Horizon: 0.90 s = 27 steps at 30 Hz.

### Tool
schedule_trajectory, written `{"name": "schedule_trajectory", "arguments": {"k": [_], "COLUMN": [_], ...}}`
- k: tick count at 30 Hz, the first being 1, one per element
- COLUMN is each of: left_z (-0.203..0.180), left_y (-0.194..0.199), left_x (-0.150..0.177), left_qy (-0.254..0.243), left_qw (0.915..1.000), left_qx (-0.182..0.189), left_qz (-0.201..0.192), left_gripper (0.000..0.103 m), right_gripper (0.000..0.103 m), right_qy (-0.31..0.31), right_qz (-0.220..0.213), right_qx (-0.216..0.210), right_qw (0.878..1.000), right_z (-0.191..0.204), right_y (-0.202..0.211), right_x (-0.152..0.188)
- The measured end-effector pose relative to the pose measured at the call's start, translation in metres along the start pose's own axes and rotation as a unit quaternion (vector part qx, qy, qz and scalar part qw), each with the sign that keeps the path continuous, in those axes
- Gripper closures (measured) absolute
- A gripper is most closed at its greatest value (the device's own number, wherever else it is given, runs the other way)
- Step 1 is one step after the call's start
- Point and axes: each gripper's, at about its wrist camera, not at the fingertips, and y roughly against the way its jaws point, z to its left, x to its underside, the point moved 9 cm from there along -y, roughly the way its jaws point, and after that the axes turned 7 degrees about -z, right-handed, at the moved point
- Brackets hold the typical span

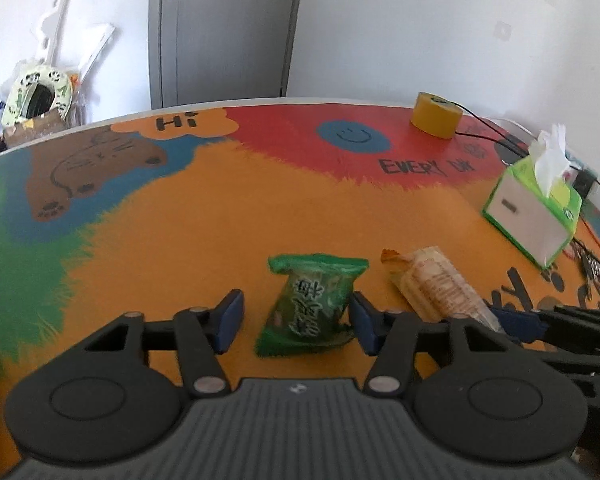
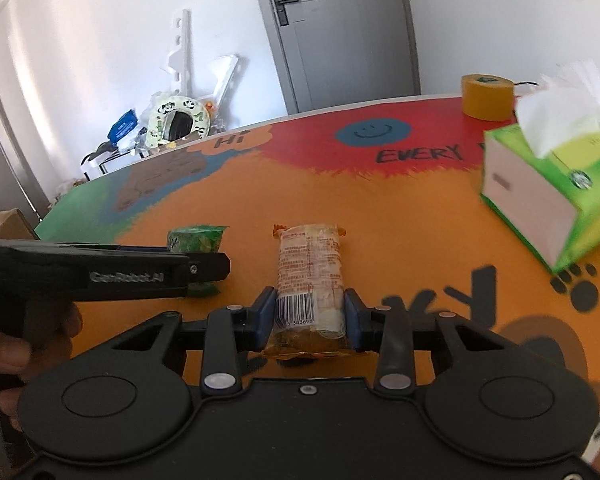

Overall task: Organize snacks
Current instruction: 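Grasp the green packet with the left gripper while the right gripper grasps the wafer bar, then carry the green packet and wafer bar over the cardboard box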

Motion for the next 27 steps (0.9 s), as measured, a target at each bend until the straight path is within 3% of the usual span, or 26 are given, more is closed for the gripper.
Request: {"name": "schedule_trajectory", "arguments": {"k": [2,3,4,11,27], "left_z": [-0.001,-0.001,-0.001,0.008,0.047], "left_y": [0.002,0.003,0.004,0.022,0.111], "left_x": [0.001,0.0,0.0,-0.001,-0.021], "left_qy": [-0.001,0.001,0.002,0.008,0.023], "left_qw": [1.0,1.0,0.9999,0.9998,0.9966], "left_qx": [0.004,0.008,0.011,0.005,-0.013], "left_qz": [-0.003,-0.006,-0.008,-0.018,-0.079], "left_gripper": [0.061,0.072,0.073,0.074,0.074], "right_gripper": [0.066,0.066,0.066,0.066,0.067], "right_qy": [-0.004,-0.006,-0.008,-0.016,-0.011], "right_qz": [-0.001,-0.001,-0.001,-0.007,-0.06], "right_qx": [0.003,0.004,0.004,0.002,-0.031], "right_qw": [1.0,1.0,1.0,1.0,0.998], "right_z": [0.0,0.001,0.002,0.012,0.073], "right_y": [0.003,0.004,0.004,0.008,0.037], "right_x": [0.002,0.002,0.003,0.002,-0.023]}}
